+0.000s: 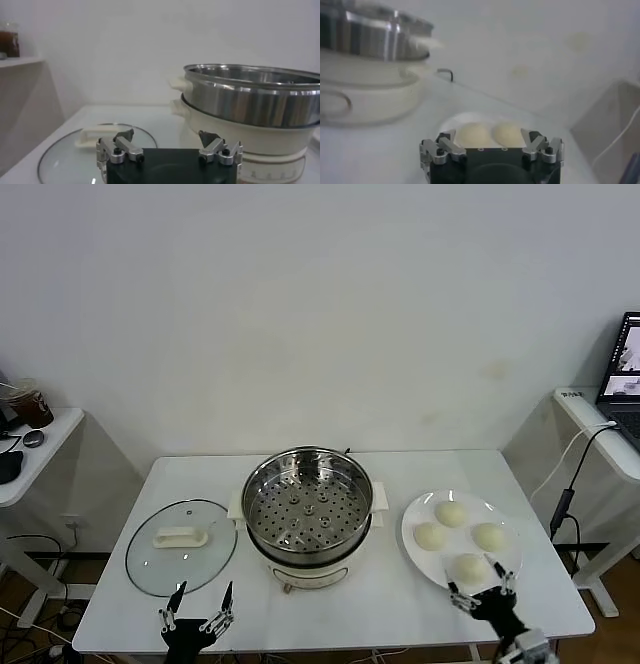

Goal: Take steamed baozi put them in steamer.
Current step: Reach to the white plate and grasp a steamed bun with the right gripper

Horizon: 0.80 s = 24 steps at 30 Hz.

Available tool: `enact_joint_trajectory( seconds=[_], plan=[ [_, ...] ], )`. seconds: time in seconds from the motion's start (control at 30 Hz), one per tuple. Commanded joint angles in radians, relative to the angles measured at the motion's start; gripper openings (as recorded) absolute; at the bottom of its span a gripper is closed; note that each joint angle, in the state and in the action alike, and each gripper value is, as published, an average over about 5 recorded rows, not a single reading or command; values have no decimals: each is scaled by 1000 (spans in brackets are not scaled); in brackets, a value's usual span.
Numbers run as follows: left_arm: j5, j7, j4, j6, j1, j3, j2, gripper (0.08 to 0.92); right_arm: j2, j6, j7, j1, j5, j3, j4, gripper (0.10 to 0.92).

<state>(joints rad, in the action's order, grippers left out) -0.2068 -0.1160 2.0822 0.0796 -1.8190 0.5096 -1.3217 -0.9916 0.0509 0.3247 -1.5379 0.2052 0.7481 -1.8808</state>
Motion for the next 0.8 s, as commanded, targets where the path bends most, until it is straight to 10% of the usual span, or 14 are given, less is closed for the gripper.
enact_joint_trajectory(
  seconds=[0.03,0.8],
  plan=[
    [12,2,-3,8,10,-1,1,823,343,25,199,248,255,-53,130,823],
    [34,-13,0,81,17,26,-25,823,357,17,746,1365,187,-1146,659,823]
  ],
)
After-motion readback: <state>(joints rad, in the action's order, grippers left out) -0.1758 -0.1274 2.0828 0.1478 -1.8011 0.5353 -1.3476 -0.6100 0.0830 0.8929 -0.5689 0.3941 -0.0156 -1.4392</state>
